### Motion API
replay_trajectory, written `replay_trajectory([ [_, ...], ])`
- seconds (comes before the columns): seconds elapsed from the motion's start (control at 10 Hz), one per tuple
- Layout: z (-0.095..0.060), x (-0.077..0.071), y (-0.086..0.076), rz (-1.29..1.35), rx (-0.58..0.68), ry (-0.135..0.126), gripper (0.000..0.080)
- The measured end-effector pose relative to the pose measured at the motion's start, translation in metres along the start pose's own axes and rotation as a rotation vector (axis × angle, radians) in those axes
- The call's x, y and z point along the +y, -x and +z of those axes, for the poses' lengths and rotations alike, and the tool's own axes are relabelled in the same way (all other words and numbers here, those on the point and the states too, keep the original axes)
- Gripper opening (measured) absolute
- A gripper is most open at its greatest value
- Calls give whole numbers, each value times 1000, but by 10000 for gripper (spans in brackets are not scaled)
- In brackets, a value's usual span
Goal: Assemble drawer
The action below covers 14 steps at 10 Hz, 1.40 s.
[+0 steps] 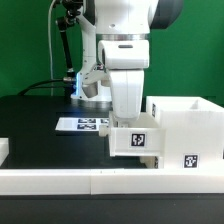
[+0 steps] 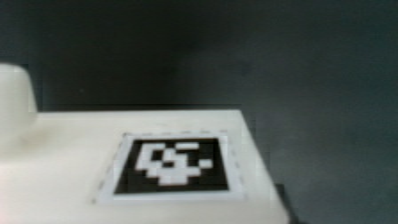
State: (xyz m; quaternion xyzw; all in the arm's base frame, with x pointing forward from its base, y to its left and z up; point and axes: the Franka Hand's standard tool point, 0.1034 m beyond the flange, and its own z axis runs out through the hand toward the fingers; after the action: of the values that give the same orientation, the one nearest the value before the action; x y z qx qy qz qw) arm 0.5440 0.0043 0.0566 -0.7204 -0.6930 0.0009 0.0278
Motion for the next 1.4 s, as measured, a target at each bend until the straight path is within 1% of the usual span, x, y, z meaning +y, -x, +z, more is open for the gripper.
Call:
replay_trajectory([
  [0.4,0,0,0,7,-8,2,41],
  [0.5,0,1,1,8,-7,7,41],
  [0.9,0,1,2,10,-6,6,41],
  [1.1,1,1,4,-44,-12,3,41],
  [1.4,0,3,-7,-89,-24,10,41],
])
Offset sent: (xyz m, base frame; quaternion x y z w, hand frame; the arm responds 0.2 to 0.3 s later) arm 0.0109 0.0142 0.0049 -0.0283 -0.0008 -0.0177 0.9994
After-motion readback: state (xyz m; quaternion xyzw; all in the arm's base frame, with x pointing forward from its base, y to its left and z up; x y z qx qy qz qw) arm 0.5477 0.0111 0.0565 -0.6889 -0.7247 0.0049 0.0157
